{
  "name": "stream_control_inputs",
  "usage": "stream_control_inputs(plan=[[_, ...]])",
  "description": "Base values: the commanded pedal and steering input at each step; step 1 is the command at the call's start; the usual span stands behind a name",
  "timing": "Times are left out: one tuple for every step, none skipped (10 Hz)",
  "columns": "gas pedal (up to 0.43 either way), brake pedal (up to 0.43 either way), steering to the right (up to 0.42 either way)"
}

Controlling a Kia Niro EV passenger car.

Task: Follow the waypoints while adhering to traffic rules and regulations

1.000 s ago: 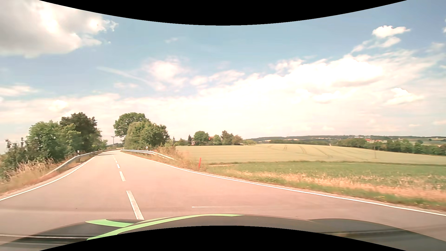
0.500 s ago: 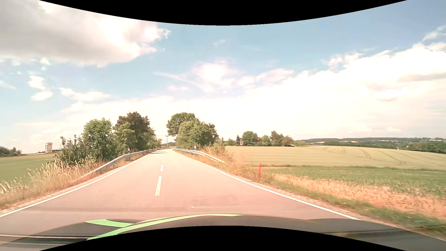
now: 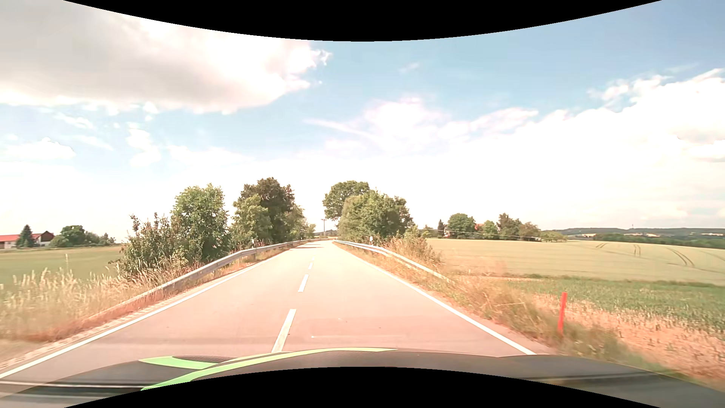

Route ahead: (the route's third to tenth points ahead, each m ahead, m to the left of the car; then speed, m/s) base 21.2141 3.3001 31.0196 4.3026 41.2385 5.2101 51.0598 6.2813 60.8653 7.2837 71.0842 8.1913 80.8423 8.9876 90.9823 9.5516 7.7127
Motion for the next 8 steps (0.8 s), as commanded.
stream_control_inputs(plan=[[0.311,0.0,-0.075],[0.311,0.0,-0.069],[0.319,0.0,-0.064],[0.331,0.0,-0.055],[0.35,0.0,-0.043],[0.35,0.0,-0.036],[0.35,0.0,-0.034],[0.35,0.0,-0.033]])
